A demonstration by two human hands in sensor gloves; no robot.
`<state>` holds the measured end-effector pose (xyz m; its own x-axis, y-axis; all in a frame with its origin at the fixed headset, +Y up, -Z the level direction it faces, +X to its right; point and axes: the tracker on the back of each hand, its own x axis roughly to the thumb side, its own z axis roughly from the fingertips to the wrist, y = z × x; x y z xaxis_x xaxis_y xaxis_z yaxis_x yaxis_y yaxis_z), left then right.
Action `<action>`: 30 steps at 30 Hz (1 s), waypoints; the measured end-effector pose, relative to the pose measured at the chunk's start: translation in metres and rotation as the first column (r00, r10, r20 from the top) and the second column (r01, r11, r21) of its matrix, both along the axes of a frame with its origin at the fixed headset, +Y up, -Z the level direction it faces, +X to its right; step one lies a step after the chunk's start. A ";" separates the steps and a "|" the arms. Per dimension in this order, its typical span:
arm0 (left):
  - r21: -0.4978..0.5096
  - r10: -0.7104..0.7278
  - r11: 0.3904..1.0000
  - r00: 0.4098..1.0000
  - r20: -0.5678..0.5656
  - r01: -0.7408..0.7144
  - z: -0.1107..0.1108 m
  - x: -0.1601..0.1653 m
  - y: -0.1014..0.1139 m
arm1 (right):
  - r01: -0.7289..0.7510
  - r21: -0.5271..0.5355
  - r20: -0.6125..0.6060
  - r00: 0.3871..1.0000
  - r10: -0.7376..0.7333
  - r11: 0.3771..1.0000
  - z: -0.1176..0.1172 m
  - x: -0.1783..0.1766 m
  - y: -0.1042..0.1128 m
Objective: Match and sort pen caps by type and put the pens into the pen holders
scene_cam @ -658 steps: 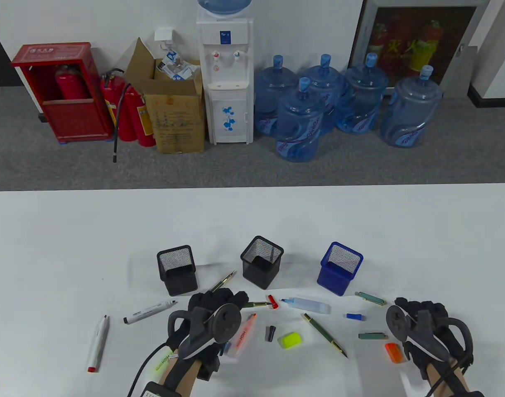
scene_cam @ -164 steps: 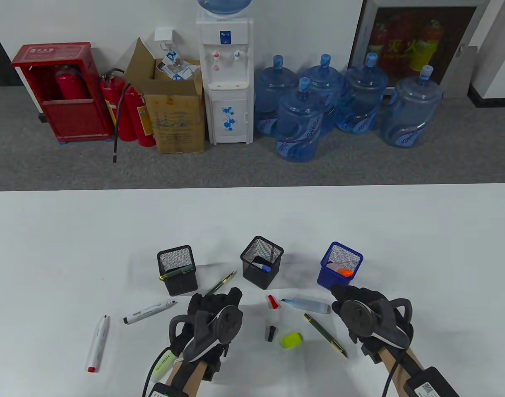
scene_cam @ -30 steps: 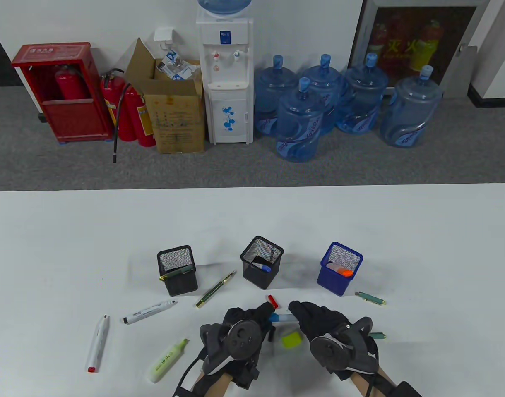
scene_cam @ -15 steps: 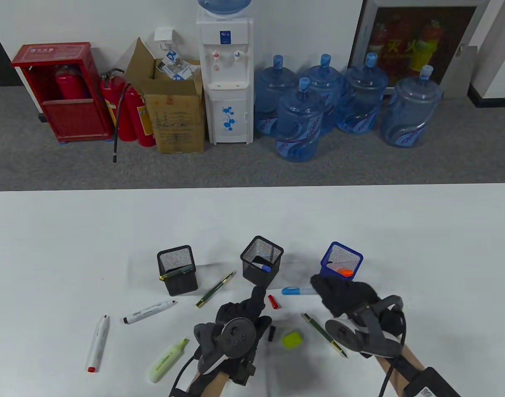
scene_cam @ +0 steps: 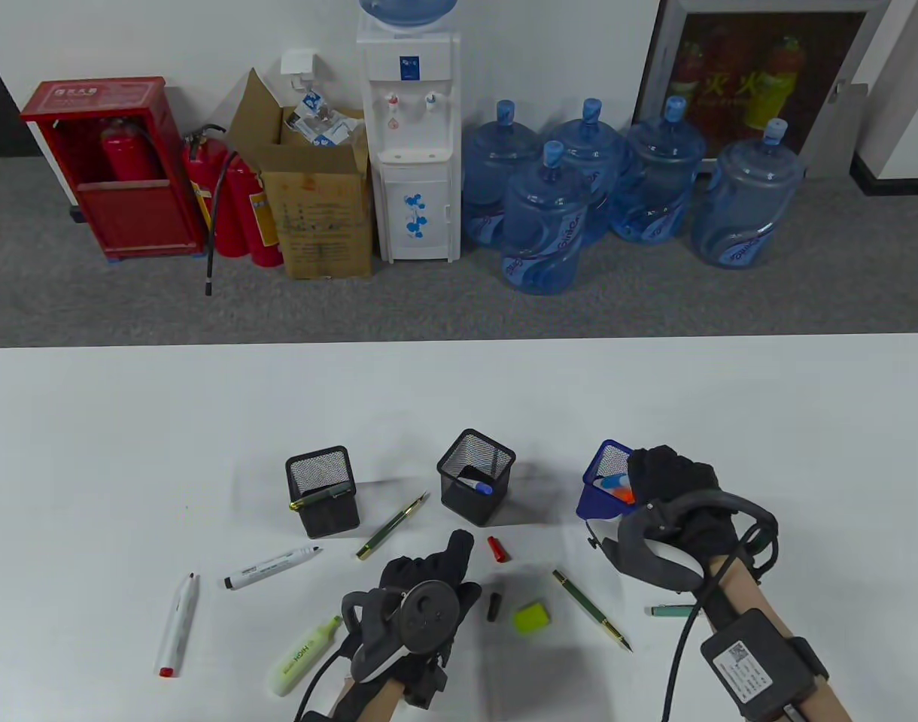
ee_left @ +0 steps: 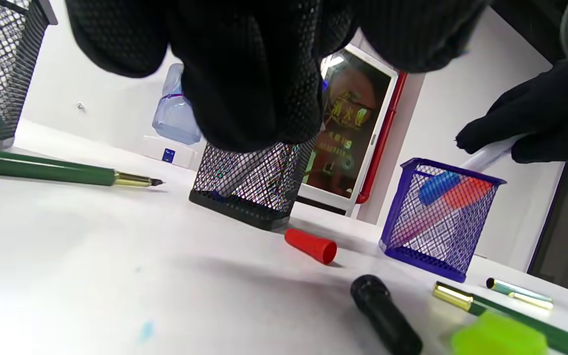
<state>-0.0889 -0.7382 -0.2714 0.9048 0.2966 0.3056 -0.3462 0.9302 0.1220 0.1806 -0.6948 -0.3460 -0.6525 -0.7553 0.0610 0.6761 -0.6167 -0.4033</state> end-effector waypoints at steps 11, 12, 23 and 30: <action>-0.026 -0.005 1.000 1.000 -0.008 0.005 -0.002 -0.002 -0.002 | 0.335 0.056 -0.064 0.941 -0.331 0.941 0.020 0.015 0.018; -0.028 -0.006 1.000 1.000 -0.007 0.006 -0.002 -0.002 -0.002 | 0.407 0.064 -0.091 0.912 -0.401 0.911 0.026 0.017 0.017; -0.016 -0.044 0.999 0.999 -0.012 0.044 -0.001 -0.004 0.000 | 0.731 -0.233 0.024 0.663 -0.748 0.641 0.060 0.017 -0.044; -0.005 -0.066 0.998 0.998 -0.013 0.066 0.000 -0.004 0.001 | 0.588 -0.400 0.130 0.796 -0.592 0.703 0.057 -0.004 -0.062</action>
<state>-0.0931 -0.7376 -0.2712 0.9262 0.2377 0.2925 -0.2828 0.9514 0.1223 0.1764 -0.7567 -0.2889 -0.9546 -0.1209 0.2724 0.1166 -0.9927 -0.0318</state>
